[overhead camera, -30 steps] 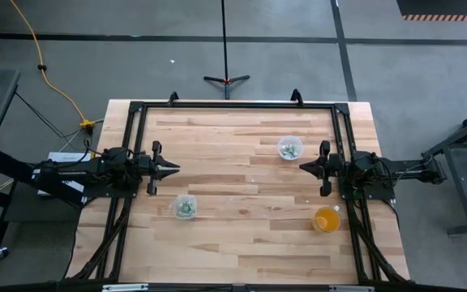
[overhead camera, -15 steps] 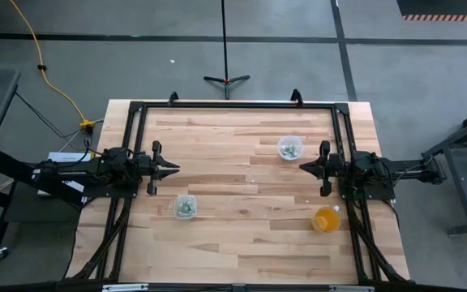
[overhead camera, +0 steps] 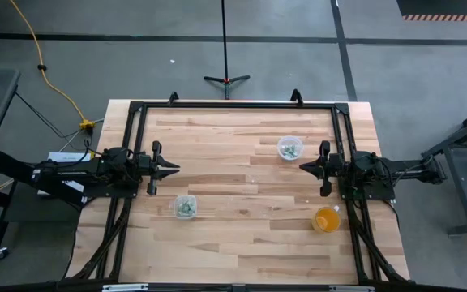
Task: Pick and place Stevia / Truvia into bins
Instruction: Return to Home Position
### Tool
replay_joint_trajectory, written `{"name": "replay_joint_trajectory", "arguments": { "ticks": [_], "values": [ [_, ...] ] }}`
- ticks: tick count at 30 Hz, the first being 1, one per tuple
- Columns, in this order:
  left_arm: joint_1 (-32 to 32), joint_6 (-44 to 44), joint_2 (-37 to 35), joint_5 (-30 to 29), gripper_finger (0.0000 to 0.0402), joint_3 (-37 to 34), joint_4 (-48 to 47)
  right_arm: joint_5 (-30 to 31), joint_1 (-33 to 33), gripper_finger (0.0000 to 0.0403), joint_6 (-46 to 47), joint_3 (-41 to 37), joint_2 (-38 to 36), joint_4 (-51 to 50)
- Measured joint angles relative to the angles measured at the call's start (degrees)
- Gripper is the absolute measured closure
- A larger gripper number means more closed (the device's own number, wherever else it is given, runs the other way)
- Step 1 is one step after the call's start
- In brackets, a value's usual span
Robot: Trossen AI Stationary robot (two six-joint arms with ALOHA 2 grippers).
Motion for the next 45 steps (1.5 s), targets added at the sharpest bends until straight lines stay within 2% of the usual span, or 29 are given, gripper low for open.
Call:
{"name": "replay_joint_trajectory", "arguments": {
  "ticks": [45],
  "values": [
    [0.0, 0.02, 0.0, 0.04, 0.0318, 0.0, 0.0, 0.0, 0.0, 0.0402, 0.0, 0.04, -0.02, -0.02]
  ]
}}
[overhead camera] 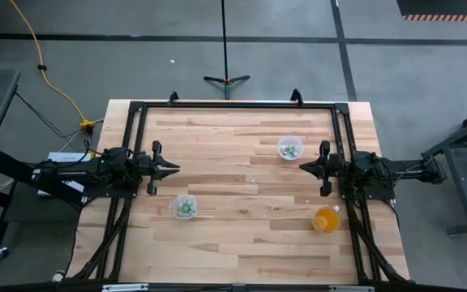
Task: Pick and place Stevia / Truvia into bins
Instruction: Return to Home Position
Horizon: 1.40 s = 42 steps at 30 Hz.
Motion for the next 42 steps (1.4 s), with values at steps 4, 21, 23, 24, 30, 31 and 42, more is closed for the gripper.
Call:
{"name": "replay_joint_trajectory", "arguments": {
  "ticks": [4, 21, 23, 24, 30, 31, 42],
  "values": [
    [0.01, 0.0, 0.0, 0.0, 0.0316, 0.0, 0.0, 0.0, 0.0, 0.0401, 0.0, 0.0, 0.0, 0.0],
    [0.0, -0.02, 0.0, 0.02, 0.0316, 0.0, 0.0, 0.0, 0.0, 0.04, 0.0, 0.0, 0.0, 0.0],
    [0.0, -0.01, 0.0, 0.01, 0.0316, 0.0, -0.02, 0.0, 0.0, 0.0398, 0.0, 0.0, 0.0, 0.0],
    [0.01, 0.0, 0.0, 0.0, 0.0317, 0.0, 0.0, -0.02, 0.0, 0.0397, 0.0, 0.0, 0.0, 0.0],
    [0.01, -0.01, 0.0, 0.01, 0.0316, 0.0, 0.0, -0.02, 0.0, 0.0399, 0.0, 0.0, 0.0, 0.0],
    [0.02, 0.0, 0.0, 0.01, 0.0316, 0.0, -0.02, -0.01, 0.0, 0.04, 0.0, 0.0, 0.01, 0.0],
    [0.02, -0.01, 0.0, 0.01, 0.0316, 0.0, -0.01, -0.02, 0.0, 0.0401, 0.0, 0.0, 0.0, 0.0]
  ]
}}
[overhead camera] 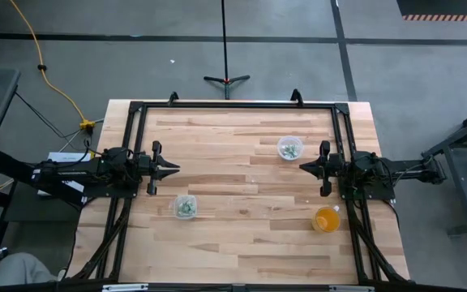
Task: Pick and place Stevia / Truvia into bins
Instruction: Return to Home Position
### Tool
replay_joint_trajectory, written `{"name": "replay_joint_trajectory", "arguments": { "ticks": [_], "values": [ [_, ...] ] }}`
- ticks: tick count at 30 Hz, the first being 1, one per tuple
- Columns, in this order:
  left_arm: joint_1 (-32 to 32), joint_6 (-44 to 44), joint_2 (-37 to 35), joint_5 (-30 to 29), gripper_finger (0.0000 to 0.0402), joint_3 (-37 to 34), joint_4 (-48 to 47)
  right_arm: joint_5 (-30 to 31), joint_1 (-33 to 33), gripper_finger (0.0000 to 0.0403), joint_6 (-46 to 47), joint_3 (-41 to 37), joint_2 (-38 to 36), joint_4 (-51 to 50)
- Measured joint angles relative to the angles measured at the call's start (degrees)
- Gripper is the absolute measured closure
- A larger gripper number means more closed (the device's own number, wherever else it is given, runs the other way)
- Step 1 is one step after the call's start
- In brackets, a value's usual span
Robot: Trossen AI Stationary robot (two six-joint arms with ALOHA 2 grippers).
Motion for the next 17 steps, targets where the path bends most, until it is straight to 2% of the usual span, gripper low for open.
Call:
{"name": "replay_joint_trajectory", "arguments": {
  "ticks": [17],
  "values": [
    [0.0, 0.0, 0.01, 0.0, 0.0316, 0.0, 0.0, 0.02, 0.0, 0.0402, 0.0, 0.0, 0.0, 0.01]
  ]
}}
